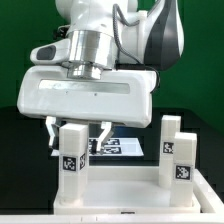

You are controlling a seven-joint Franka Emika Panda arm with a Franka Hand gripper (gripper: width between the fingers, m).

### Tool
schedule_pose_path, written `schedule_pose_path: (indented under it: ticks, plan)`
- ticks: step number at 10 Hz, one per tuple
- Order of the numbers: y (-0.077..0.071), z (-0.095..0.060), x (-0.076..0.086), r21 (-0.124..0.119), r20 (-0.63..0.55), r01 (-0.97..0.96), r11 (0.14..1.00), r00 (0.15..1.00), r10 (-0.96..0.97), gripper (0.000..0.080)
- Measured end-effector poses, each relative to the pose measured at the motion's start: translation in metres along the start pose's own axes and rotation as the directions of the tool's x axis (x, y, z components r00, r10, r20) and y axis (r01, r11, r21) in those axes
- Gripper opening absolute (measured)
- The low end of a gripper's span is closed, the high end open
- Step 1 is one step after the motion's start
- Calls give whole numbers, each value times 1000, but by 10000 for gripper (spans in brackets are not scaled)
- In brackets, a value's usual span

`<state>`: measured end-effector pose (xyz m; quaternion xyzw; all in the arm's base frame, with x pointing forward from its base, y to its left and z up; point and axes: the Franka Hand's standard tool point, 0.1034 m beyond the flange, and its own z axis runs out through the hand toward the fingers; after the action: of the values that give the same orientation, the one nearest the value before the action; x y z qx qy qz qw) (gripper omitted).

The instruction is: Assemble desk

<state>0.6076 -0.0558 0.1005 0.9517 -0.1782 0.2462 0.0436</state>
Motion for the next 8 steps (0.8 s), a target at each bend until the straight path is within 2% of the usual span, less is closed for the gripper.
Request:
schedule_pose_path:
  ticks: [1,2,4,6,8]
  plan:
    - [0,0,0,0,0,0,1000,1000,0,599]
    - [0,0,0,0,0,0,1000,1000,0,634]
    - [0,-1,-1,7,59,-9,1000,998,8,647]
    - [3,-14,17,34,149,-48,998,988,42,649]
    - [4,-11,17,44,308,-77,996,950,60,649]
